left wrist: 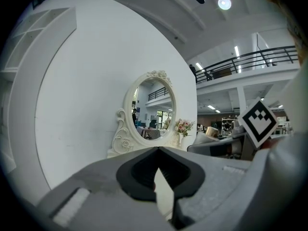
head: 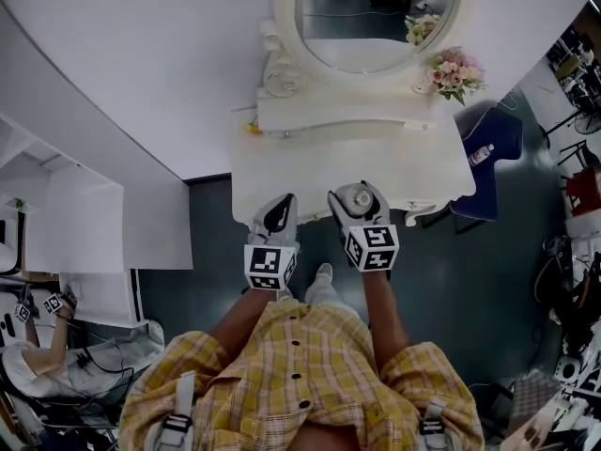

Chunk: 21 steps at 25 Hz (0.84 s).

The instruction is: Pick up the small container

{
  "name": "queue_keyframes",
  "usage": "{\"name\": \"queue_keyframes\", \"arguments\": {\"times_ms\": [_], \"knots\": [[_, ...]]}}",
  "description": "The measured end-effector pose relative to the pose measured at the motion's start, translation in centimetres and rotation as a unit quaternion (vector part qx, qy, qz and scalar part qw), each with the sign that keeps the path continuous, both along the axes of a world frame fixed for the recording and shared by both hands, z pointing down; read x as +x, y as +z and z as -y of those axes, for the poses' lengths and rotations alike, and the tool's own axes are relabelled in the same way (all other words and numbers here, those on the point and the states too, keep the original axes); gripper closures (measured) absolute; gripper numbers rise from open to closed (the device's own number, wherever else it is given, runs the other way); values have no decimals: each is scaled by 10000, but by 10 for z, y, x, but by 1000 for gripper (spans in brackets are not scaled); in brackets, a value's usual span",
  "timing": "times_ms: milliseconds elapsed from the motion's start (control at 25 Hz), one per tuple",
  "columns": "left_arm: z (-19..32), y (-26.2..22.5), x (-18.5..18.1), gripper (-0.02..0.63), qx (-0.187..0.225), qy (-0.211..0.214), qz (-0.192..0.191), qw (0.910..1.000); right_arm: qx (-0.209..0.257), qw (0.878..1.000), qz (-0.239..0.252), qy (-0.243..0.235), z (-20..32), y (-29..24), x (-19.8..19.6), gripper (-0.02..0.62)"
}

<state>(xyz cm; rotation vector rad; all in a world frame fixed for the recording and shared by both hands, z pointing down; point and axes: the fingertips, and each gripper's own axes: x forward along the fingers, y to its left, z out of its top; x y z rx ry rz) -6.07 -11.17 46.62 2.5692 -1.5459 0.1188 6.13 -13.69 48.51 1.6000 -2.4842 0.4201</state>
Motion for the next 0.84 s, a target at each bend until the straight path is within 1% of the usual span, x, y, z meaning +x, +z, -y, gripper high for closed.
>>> {"name": "queue_keyframes", "arguments": {"times_ms": [840], "knots": [[-2,-15,-8,607,238,108,-38,9997,414,9989,110,195,-16,-39,-5,255]]}}
